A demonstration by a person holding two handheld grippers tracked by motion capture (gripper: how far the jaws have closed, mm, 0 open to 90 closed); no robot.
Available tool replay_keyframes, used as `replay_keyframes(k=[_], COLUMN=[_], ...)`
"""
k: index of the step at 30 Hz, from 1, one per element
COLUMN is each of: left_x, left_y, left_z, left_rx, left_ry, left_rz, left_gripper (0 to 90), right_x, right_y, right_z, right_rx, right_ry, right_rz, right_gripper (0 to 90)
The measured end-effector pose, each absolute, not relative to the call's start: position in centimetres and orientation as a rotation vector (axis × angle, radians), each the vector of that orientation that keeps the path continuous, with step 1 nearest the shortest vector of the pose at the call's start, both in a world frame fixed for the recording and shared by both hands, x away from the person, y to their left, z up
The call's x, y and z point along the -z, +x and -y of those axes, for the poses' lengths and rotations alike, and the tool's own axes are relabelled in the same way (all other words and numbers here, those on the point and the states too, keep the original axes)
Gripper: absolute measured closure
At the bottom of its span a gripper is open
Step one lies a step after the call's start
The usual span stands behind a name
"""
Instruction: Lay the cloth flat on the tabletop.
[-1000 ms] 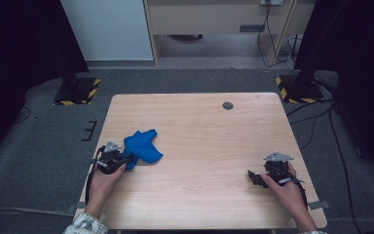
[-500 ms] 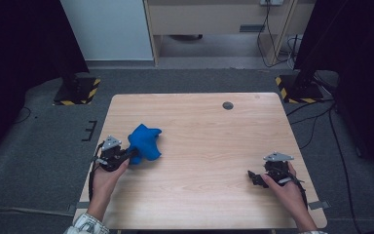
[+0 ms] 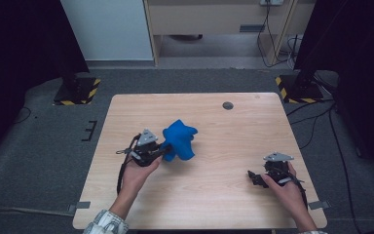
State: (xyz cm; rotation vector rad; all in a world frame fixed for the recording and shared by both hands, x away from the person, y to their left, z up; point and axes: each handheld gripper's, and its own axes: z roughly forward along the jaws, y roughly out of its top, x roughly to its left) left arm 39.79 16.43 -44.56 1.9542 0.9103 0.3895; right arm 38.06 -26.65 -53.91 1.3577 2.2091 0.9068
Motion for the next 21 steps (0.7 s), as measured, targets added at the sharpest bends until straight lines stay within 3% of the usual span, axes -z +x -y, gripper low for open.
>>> replay_keyframes(k=[7, 17, 21], left_x=[44.5, 51.3, 52.4], left_y=[40.4, 40.8, 40.7], left_z=[-11.4, -7.8, -7.6], left_rx=[-0.316, -0.277, -0.291], left_ry=[1.965, 2.205, 2.222], left_rz=[-0.835, -0.826, -0.824], left_gripper=[78.7, 78.0, 76.4], right_x=[53.9, 53.9, 53.9], right_y=[38.1, 37.8, 37.8], right_z=[26.6, 26.6, 26.6], right_rx=[-0.907, -0.909, -0.907], right_ry=[1.358, 1.362, 1.363], right_rz=[-2.209, -2.200, -2.199], right_gripper=[0.2, 0.4, 0.4])
